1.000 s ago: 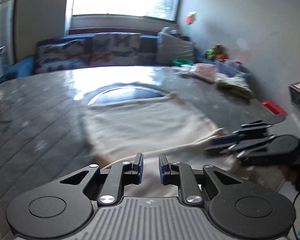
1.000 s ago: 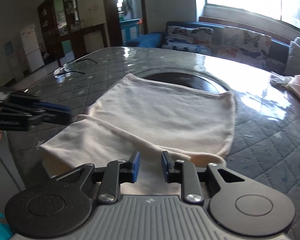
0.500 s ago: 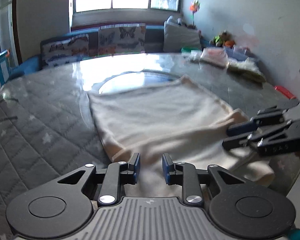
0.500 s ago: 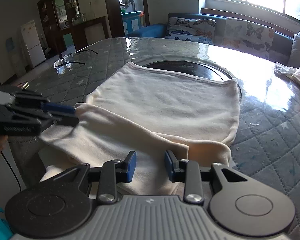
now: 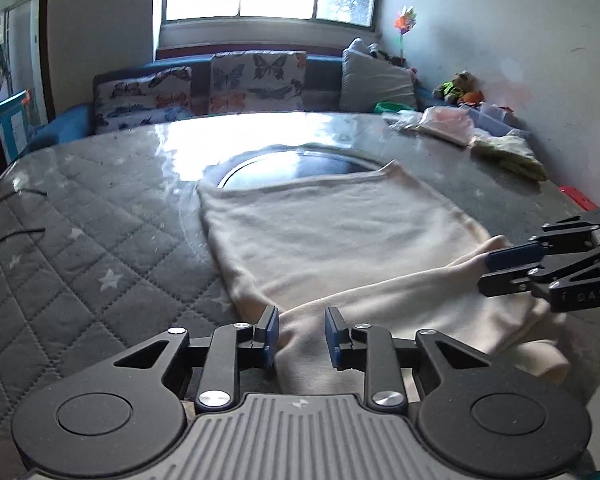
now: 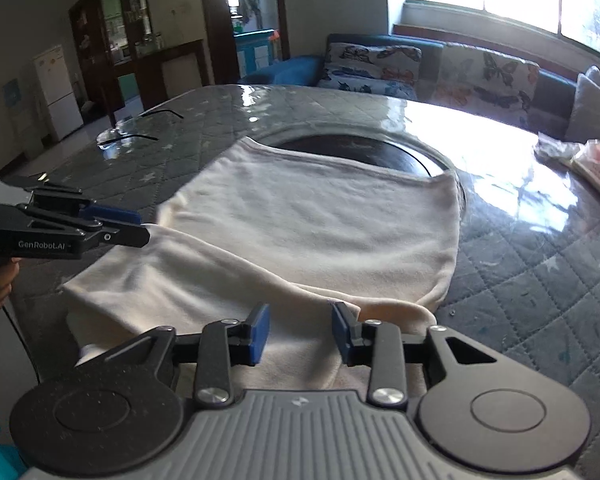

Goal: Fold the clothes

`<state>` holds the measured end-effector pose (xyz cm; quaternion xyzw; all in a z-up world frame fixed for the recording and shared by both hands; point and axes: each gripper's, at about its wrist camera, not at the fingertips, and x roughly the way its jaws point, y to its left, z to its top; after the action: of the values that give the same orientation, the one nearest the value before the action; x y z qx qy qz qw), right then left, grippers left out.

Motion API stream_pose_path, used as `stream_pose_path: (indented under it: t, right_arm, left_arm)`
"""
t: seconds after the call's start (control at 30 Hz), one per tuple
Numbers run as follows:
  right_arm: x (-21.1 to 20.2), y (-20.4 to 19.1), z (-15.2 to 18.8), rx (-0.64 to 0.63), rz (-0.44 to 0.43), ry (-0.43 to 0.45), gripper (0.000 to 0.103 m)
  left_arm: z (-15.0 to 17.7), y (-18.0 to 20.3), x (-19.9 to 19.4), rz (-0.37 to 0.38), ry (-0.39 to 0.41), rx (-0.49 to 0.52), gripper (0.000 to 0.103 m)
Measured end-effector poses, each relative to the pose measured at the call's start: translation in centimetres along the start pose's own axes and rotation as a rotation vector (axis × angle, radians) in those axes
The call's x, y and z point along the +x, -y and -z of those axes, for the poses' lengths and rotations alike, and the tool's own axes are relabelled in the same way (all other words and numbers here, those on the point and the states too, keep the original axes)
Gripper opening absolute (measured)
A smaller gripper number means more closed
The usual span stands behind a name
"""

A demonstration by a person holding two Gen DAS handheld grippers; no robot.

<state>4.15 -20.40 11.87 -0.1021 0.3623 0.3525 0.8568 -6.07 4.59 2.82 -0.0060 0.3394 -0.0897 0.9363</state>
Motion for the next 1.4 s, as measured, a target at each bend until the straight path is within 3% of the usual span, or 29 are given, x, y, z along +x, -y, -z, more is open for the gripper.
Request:
stream_pose_path:
  t: [0.13, 0.3, 0.4, 0.57, 0.63, 0.7, 0.8, 0.87, 1.07, 1.2, 1.27, 1.4]
  right_arm:
    - [-1.3, -0.8, -0.1, -0.018, -0.037, 0.008, 0.04]
    - [-2.1, -2.0, -0.1, -0.053, -0.118, -0.019, 0.041]
    - [-2.0, -2.3, 0.4, -0.073, -0.085, -0.027, 0.042]
    - [-2.2, 0.3, 1.0, 0.068, -0.003, -0.023, 0.042]
    - [-1.8, 1.3, 1.3, 0.122, -0.01, -0.046, 0.041]
    - [-1.6, 1.8, 1.5, 0.157, -0.029, -0.06, 0.037]
    - [-1.5, 2.4, 1.6, 0.168, -0.057, -0.071, 0.012]
    - [-1.7, 2.5, 1.4, 0.173, -0.065, -0.066, 0.006]
    - [-3.1, 3.4, 0.0, 0.268, -0.153, -0.022, 0.004]
    - [-3.7, 3.8, -0.8, 0.325, -0.204, -0.003, 0.004]
    - [-3.7, 3.8, -0.9, 0.344, -0.219, 0.0, 0.004]
    - [-3.6, 3.5, -1.0, 0.35, -0.233, 0.004, 0.003]
  left_arm:
    - [0.6, 2.4, -2.3, 0.08, 0.036, 0.1, 0.043]
    - [1.5, 5.4, -2.6, 0.143, 0.016, 0.232, 0.043]
    - [2.1, 6.8, -1.9, 0.116, 0.001, 0.306, 0.043]
    - [1.7, 7.8, -1.5, 0.15, 0.019, 0.316, 0.044]
    - [1.5, 8.6, -1.1, 0.163, 0.022, 0.326, 0.046]
    - [1.4, 9.5, -0.6, 0.179, 0.025, 0.341, 0.047]
    - [1.4, 11.2, 0.2, 0.203, 0.028, 0.362, 0.049]
    - [1.4, 12.2, 0.9, 0.209, 0.027, 0.372, 0.053]
    - [1.1, 14.1, 2.4, 0.212, 0.031, 0.393, 0.056]
    - [0.7, 14.8, 3.8, 0.157, 0.01, 0.361, 0.056]
    - [0.7, 15.0, 4.2, 0.121, 0.006, 0.351, 0.055]
    - [0.6, 14.9, 4.2, 0.092, 0.025, 0.337, 0.027]
